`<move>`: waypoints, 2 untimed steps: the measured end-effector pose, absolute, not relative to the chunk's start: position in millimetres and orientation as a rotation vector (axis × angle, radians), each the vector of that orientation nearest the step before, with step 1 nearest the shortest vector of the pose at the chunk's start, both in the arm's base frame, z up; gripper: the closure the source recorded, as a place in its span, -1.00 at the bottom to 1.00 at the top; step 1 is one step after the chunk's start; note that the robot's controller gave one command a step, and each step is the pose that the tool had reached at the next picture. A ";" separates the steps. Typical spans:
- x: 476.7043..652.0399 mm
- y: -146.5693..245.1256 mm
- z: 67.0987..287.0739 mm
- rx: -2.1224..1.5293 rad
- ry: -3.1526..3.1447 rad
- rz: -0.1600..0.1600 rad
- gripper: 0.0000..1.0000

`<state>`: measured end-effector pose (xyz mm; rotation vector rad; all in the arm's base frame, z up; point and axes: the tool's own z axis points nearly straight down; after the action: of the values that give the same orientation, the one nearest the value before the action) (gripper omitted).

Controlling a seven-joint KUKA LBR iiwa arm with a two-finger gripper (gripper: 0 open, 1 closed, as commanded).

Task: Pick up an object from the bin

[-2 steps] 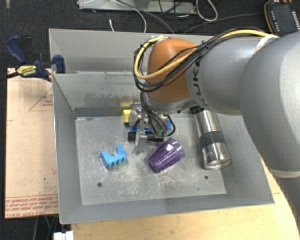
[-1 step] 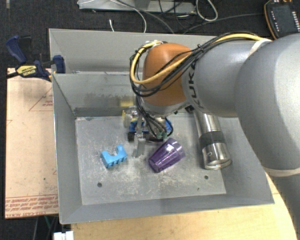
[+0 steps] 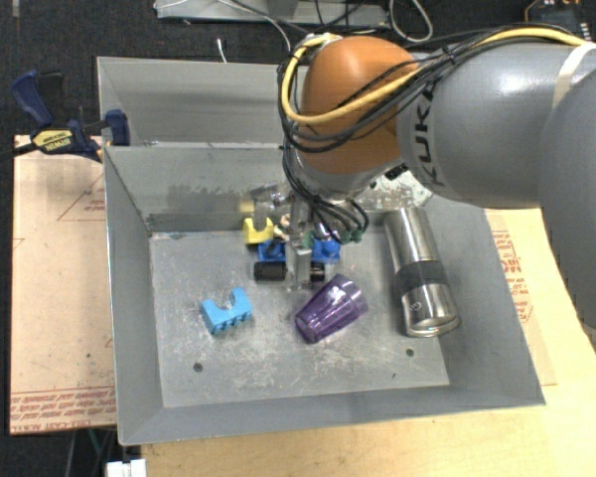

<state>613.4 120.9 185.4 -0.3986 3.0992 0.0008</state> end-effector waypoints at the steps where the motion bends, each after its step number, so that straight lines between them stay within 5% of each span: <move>1: 619.2 119.6 171.3 -0.382 3.085 0.003 -1.00; 2: 643.5 116.0 179.8 -0.575 3.059 0.000 -1.00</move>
Offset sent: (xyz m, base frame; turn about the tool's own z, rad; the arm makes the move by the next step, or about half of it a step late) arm 0.0436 -0.0070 0.0235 -0.1775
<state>643.5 116.0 179.8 -0.5752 3.0593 0.0005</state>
